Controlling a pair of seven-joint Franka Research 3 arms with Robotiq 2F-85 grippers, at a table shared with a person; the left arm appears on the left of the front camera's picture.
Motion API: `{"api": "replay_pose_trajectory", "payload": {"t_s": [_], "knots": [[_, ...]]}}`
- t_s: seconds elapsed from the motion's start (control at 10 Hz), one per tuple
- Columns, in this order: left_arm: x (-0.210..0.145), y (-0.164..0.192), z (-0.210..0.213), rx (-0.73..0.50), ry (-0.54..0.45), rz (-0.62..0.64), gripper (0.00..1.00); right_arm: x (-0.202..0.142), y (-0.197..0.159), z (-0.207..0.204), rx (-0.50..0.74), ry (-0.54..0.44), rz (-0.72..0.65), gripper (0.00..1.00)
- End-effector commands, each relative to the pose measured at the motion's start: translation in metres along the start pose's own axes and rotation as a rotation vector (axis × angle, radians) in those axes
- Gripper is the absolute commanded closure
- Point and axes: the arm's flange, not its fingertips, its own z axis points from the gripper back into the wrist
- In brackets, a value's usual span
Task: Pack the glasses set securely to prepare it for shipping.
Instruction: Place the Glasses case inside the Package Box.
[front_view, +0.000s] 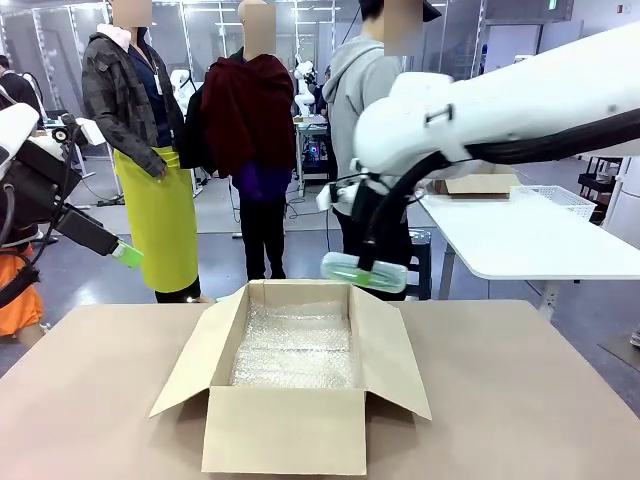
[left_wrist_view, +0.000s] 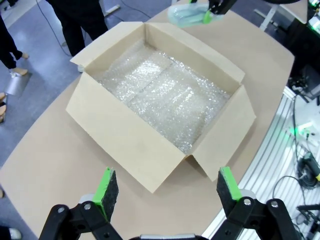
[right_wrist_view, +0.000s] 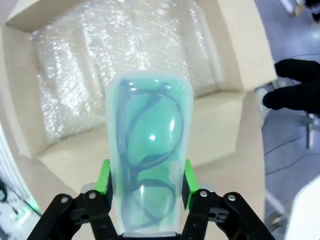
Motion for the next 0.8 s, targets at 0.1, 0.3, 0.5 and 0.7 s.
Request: {"api": "replay_pose_trajectory", "payload": {"t_s": [0.1,0.3,0.5,0.7], "knots": [[0.001,0.001,0.003,-0.007,-0.007,-0.005,0.0,0.069,-0.016,-0.037,-0.013,0.088,0.133,0.75],[0.001,0.001,0.003,-0.007,-0.007,-0.005,0.0,0.099,-0.014,-0.075,-0.001,0.119,0.201,0.75],[0.001,0.001,0.003,-0.007,-0.007,-0.005,0.0,0.113,-0.016,-0.118,0.014,0.103,0.214,0.75],[0.001,0.001,0.003,-0.007,-0.007,-0.005,0.0,0.111,-0.019,-0.159,0.014,0.131,0.253,0.75]]}}
